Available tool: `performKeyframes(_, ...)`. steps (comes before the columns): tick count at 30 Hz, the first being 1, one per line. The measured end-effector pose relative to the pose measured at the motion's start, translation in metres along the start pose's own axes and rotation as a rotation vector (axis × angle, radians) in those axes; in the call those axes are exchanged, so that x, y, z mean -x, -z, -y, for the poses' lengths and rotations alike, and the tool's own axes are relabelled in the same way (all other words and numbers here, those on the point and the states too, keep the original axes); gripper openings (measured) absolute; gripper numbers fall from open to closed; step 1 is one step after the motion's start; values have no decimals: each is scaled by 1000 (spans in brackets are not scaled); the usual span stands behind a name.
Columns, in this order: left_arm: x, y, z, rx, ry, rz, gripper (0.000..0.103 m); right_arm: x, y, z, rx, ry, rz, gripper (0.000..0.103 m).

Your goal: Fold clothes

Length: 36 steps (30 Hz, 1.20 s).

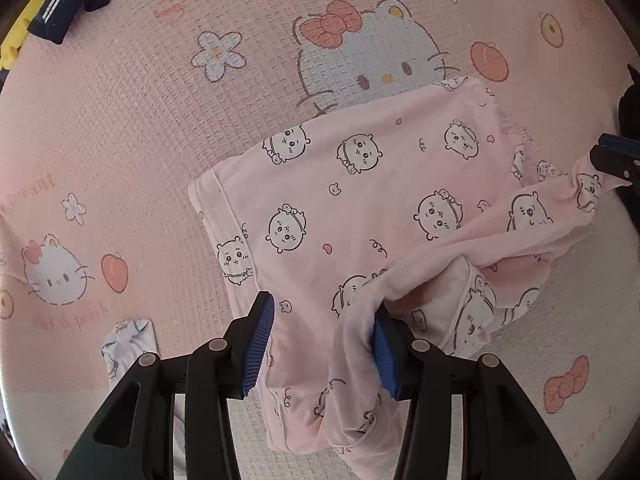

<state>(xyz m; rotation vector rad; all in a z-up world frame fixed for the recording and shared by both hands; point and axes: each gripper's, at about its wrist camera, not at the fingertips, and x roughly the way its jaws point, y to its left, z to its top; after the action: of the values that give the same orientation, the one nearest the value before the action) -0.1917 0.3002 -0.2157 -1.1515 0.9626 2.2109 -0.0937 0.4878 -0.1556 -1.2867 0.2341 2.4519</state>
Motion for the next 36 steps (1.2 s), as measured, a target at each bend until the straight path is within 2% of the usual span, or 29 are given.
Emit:
performKeyframes(2,-6,-1,-1,-7,-5,-4,44,-7,0,2,-10,-10,-17,18)
performKeyframes(10,-19,-5,-10,-5,75,-12,45,-22,-8,15,-62,-53,-67,18)
performKeyframes(17,-25,-3,-19,30,198,-58,46,-17,-8,24,-151,-80,-81,20)
performKeyframes(19,-20,-2,-27,80,244,-53,46,-9,-7,26,-169,-89,-78,38)
performKeyframes(20,-17,-2,-31,106,267,-50,46,-4,-6,27,-170,-87,-75,52)
performKeyframes(21,-14,-2,-36,131,289,-47,46,1,-6,28,-161,-81,-67,57)
performKeyframes(24,-1,1,-46,195,334,-43,46,13,-2,29,-138,-49,-72,58)
performKeyframes(27,18,6,-51,220,371,-22,46,21,7,31,-134,-52,-73,59)
performKeyframes(32,35,17,-39,173,383,-10,47,17,23,33,-151,-73,-93,61)
performKeyframes(36,26,24,-25,167,411,-57,47,3,30,32,-159,-82,-129,61)
